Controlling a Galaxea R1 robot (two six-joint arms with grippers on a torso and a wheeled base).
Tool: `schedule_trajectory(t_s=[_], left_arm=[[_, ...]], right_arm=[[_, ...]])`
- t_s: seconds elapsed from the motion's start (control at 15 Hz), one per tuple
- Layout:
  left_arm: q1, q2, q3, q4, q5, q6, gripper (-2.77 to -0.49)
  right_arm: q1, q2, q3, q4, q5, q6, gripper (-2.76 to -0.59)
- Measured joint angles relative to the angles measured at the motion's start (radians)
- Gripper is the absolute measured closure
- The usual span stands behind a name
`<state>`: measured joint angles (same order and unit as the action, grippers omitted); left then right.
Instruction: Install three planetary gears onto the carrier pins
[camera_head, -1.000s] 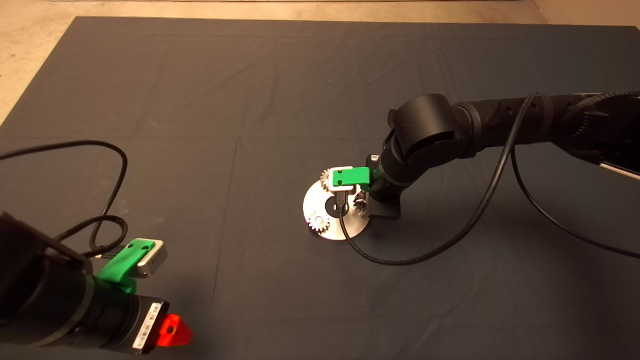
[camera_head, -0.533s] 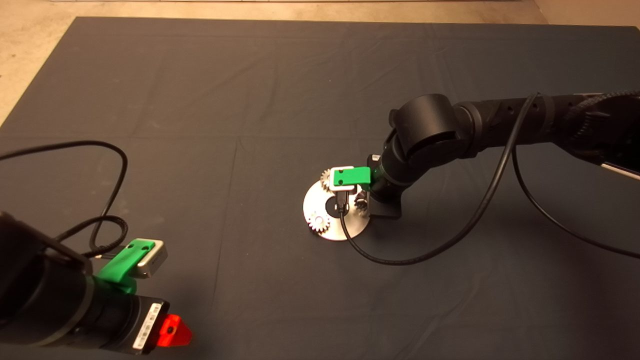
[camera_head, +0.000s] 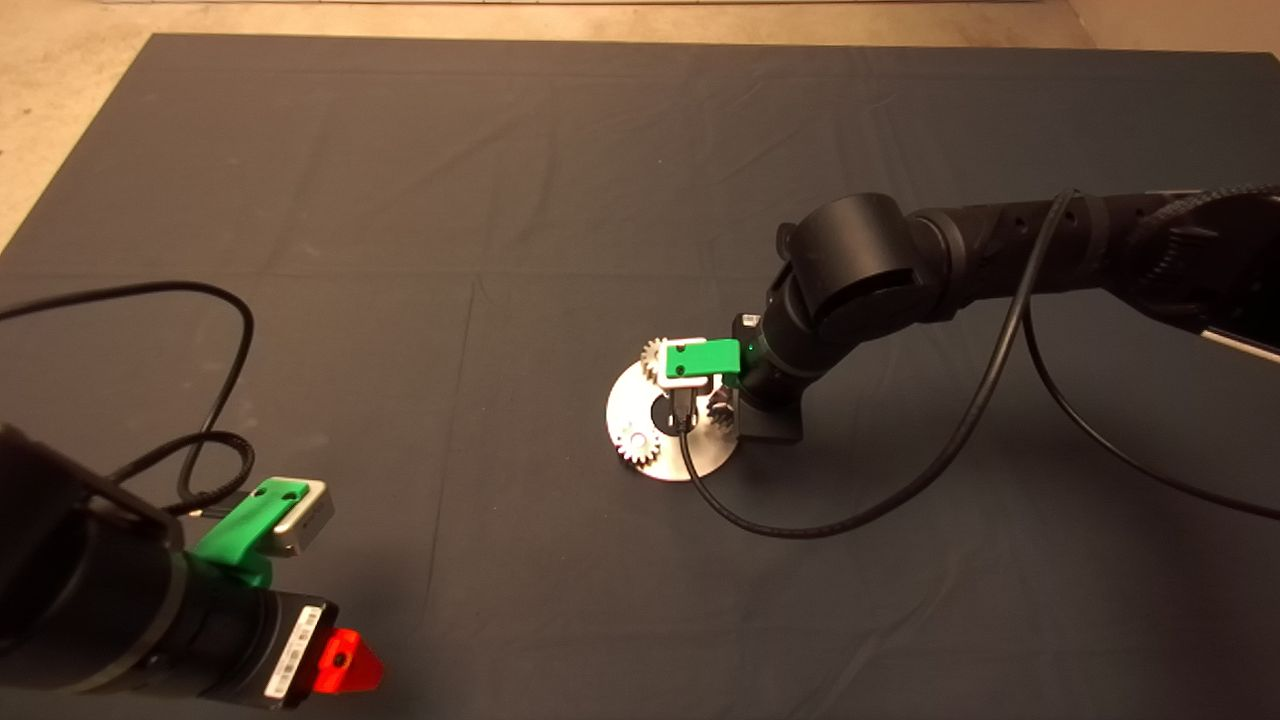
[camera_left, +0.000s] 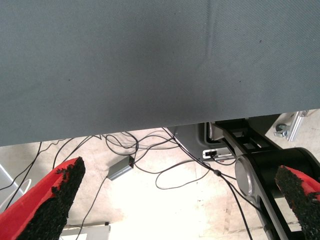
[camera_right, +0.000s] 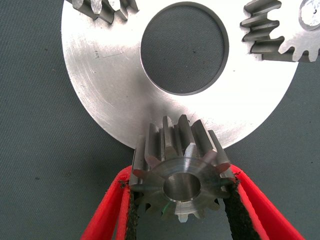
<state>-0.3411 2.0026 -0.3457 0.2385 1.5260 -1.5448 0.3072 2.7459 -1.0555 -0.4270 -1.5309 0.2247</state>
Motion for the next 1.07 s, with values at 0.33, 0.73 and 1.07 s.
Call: schedule_trajectory(t_s=[0.33,0.73,1.07], left_arm=[[0.000,0.000,0.000,0.000,0.000,0.000,-2.76],[0.000,-0.005,0.000,0.000,0.000,0.000,-2.76],[0.000,-0.005,0.000,0.000,0.000,0.000,-2.76]], right_arm=[[0.000,0.000,0.002,0.000,0.000,0.000,-1.02],[-0.005,0.000,0.002,-0.001,-0.001,0.000,-1.02],[-0.005,0.000,0.002,-0.002,0.000,0.000,-1.02]])
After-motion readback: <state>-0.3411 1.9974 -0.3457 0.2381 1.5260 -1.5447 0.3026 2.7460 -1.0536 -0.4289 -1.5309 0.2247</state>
